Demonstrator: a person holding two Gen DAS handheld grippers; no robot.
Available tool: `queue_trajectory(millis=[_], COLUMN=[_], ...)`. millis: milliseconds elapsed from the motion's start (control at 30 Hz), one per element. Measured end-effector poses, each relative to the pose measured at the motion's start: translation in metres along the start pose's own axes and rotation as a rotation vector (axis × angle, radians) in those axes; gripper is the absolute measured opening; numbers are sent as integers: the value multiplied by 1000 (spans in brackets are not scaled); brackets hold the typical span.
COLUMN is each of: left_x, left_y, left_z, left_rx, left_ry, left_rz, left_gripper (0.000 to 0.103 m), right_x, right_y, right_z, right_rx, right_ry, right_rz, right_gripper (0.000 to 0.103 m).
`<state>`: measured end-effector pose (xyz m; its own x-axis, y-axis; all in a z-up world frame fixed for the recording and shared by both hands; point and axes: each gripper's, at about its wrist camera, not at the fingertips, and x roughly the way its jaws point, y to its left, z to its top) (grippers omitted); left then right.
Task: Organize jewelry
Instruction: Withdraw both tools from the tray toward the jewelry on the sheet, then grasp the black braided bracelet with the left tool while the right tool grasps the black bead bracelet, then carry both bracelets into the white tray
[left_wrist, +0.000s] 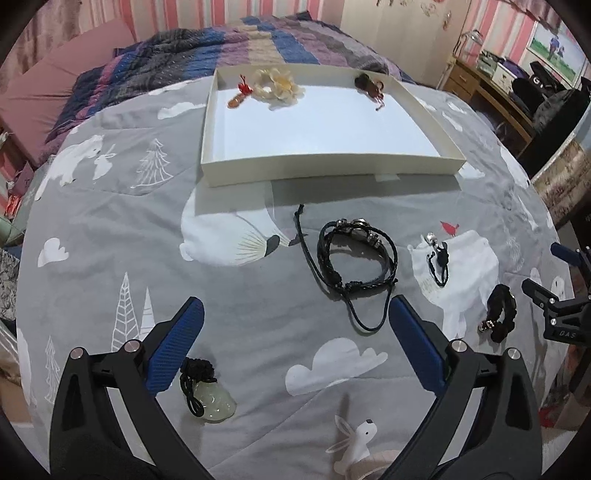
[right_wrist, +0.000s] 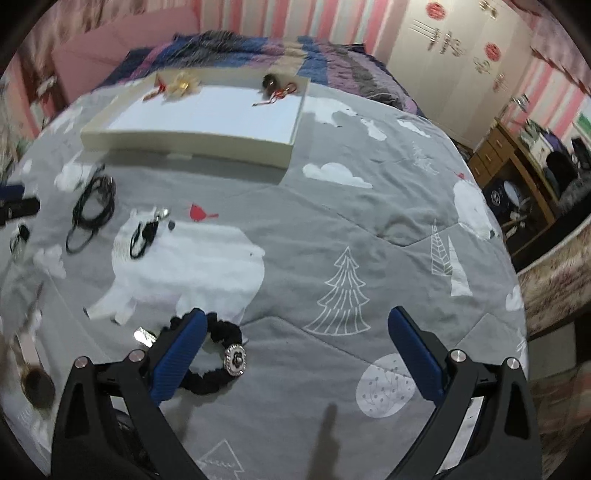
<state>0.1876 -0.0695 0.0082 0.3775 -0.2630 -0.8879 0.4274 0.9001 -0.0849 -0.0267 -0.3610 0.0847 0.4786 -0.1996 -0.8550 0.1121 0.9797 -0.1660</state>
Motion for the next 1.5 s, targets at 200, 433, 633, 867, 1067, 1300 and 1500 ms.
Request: queue_trajectory(millis=[200, 433, 633, 867, 1067, 1300, 1500], left_x=[12, 33, 45, 61, 69, 68, 63], left_y=[-5, -17, -23, -31, -35, -28, -24], left_z=[7, 14, 26, 37, 35, 33, 30], left_rx=[29, 76, 99, 122, 141, 129, 127], left_ry=[62, 118, 130, 154, 169, 164, 157], left_rz=[-46, -61, -61, -64, -57, -47, -52], left_gripper=[96, 81, 74, 53, 30, 7, 6], right_x=[2, 13, 28, 36, 34, 30, 32], right_y=[10, 19, 23, 23, 25, 28, 23], right_z=[2, 4, 2, 3, 2, 1, 4], right_rx=[-66, -114, -140, -132, -125, -124, -124], right_ry=[68, 134, 222, 259, 264, 261, 249], right_rz=[52, 74, 118, 166, 225, 259, 247], right_gripper=[99, 98, 72, 62, 42, 21, 15])
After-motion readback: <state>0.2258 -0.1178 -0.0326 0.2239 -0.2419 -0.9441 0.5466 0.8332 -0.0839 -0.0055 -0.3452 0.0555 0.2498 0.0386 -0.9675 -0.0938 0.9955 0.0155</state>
